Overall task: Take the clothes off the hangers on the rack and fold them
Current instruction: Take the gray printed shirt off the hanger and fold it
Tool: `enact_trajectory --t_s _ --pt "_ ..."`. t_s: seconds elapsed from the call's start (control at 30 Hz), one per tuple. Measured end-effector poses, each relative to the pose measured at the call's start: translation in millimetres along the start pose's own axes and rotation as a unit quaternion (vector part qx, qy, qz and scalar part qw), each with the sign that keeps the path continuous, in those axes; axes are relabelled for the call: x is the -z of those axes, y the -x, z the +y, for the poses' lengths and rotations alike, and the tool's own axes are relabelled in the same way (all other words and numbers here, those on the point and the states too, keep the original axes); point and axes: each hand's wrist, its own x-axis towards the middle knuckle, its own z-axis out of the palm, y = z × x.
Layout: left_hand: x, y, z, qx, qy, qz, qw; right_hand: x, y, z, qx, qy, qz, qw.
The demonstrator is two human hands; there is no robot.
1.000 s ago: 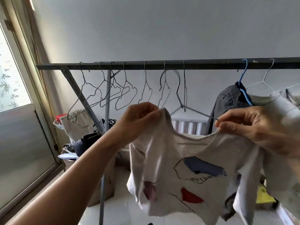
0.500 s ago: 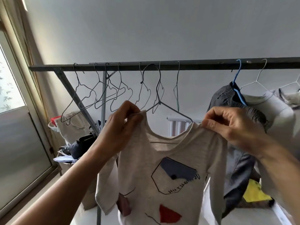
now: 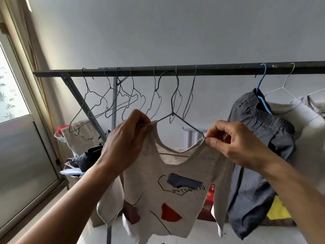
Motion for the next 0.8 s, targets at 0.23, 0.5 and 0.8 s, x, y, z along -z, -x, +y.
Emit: enact_trajectory --t_s 0.23,0.5,0.8 --pt "7 2 -17 0.041 -0.025 0.047 0.998 -1 -3 14 -0.030 0.035 0.112 0.993" --pt "5 1 -29 0.140 0.046 0.142 0.979 -2 3 22 -0.095 0.007 0.016 0.995" --pt "-16 13 -20 0.101 0.050 0.065 0.991 -9 -3 17 -0.084 -0.302 0.037 0.949"
